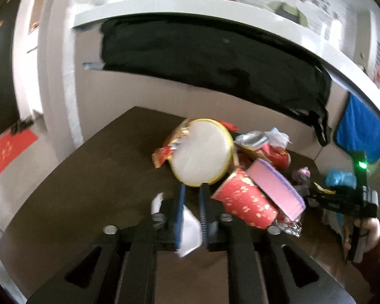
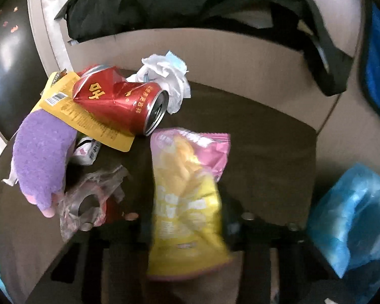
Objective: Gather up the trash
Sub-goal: 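Grasp the white tissue with the left tool while the right tool grasps the yellow-pink snack bag, then carry tissue and snack bag over the blue bin and open both tools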
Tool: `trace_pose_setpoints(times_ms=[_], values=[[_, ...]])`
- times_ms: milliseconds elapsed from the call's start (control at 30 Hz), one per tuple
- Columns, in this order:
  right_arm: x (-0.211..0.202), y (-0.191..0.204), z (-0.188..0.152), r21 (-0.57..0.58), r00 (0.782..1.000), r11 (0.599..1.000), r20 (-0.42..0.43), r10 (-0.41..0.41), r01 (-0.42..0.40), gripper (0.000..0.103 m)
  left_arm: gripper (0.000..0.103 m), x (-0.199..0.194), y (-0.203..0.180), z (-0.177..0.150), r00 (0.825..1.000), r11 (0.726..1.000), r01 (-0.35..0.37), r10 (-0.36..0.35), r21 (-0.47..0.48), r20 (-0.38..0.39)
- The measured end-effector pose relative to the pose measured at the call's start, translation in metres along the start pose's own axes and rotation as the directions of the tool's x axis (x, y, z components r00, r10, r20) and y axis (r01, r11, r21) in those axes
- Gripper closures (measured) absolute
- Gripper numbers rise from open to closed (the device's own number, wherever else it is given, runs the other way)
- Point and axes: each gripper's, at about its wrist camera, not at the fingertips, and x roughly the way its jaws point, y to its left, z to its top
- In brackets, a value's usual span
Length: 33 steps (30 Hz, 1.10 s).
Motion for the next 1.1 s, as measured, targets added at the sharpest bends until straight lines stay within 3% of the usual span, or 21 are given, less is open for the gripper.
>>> trace_pose_setpoints(times_ms=[33,67,167,333,367,433,467,567,667,800,933,1100], values=[[-0.006,-0.001,0.0,0.008,1.0,1.0,0.017,0.012,-0.012,0.077,0.061,0.0,0.005,-0.001,1.0,1.0,-0.004,0.004,-0.017,0.004],[-0.012,-0.001,0.0,0.008,0.999,1.0,0.033,0.009,-0.009,0.077,0.042,0.002,0.01,-0.005,1.0,0.999,-0.004,0.004,-0.04,0.001],[-0.025,0.002,0.0,-0.011,0.997,1.0,0.075,-0.008,0.009,0.077,0.039,0.018,0.015,-0.014,0.998,0.996,0.004,-0.01,-0.087,-0.062],[-0.043,0.012,-0.006,-0.043,0.995,0.999,0.101,-0.001,0.005,0.077,0.039,0.056,0.021,-0.02,0.988,0.985,-0.065,0.041,-0.161,-0.149],[-0.046,0.014,-0.011,-0.051,0.994,0.999,0.108,-0.004,0.01,0.077,0.04,0.062,0.022,-0.02,0.986,0.982,-0.076,0.048,-0.171,-0.161],[-0.052,0.015,-0.015,-0.059,0.993,0.998,0.114,-0.008,0.015,0.077,0.069,0.073,0.021,-0.021,0.98,0.983,-0.086,0.055,-0.163,-0.189],[-0.054,0.014,-0.016,-0.058,0.993,0.998,0.115,-0.004,0.01,0.077,0.079,0.075,0.018,-0.021,0.978,0.983,-0.104,0.073,-0.153,-0.197],[-0.061,0.013,-0.024,-0.05,0.992,0.999,0.127,0.004,0.003,0.077,0.087,0.061,0.007,-0.018,0.985,0.989,-0.095,0.077,-0.113,-0.154],[-0.065,0.012,-0.025,-0.04,0.99,0.999,0.143,0.011,-0.005,0.077,0.088,0.037,-0.009,-0.011,0.993,0.993,-0.094,0.088,-0.068,-0.085],[-0.082,0.007,-0.027,-0.011,0.982,1.0,0.184,0.029,-0.027,0.077,0.088,0.001,-0.036,0.004,0.999,0.998,-0.045,0.046,-0.045,0.009],[-0.119,-0.005,-0.03,0.002,0.966,1.0,0.26,-0.009,0.009,0.077,0.088,-0.031,-0.082,0.022,0.993,0.998,0.069,-0.069,0.005,0.092],[-0.171,-0.036,-0.037,0.051,0.937,0.995,0.336,-0.096,0.084,0.077,0.088,-0.046,-0.163,0.035,0.962,0.967,0.232,-0.243,0.102,0.123]])
